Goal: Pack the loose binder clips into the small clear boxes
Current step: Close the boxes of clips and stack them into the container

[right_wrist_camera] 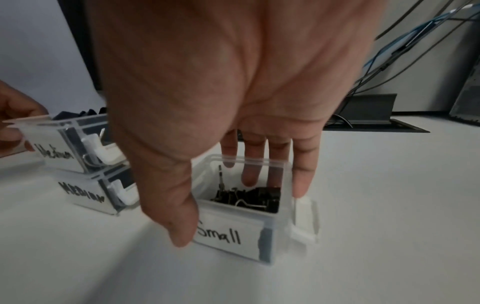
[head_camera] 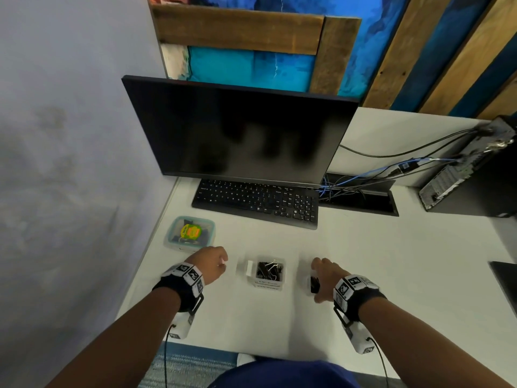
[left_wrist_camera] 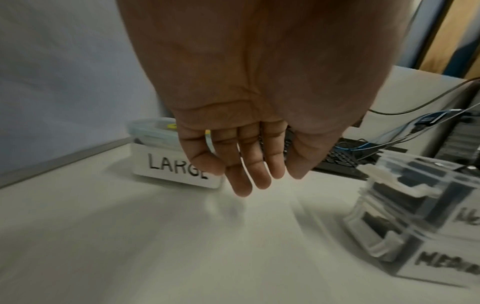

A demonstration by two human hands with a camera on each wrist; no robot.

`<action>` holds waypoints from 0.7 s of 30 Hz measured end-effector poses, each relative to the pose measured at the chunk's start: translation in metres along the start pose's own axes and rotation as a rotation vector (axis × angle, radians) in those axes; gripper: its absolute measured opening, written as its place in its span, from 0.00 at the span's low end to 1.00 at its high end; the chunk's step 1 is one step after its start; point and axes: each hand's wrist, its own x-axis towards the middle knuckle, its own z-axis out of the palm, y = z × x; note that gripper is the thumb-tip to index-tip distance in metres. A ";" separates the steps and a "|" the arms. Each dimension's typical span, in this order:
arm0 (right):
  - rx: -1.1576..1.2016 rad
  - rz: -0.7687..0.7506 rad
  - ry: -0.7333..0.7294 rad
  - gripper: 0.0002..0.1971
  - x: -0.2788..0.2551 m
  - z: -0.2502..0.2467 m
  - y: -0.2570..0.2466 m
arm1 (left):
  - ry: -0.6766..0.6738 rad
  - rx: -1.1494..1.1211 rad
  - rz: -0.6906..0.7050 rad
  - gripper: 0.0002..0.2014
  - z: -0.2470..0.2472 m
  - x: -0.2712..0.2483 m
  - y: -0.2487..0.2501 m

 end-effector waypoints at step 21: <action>0.331 -0.198 0.279 0.41 -0.012 -0.043 -0.028 | 0.077 0.115 0.381 0.10 0.013 0.009 0.080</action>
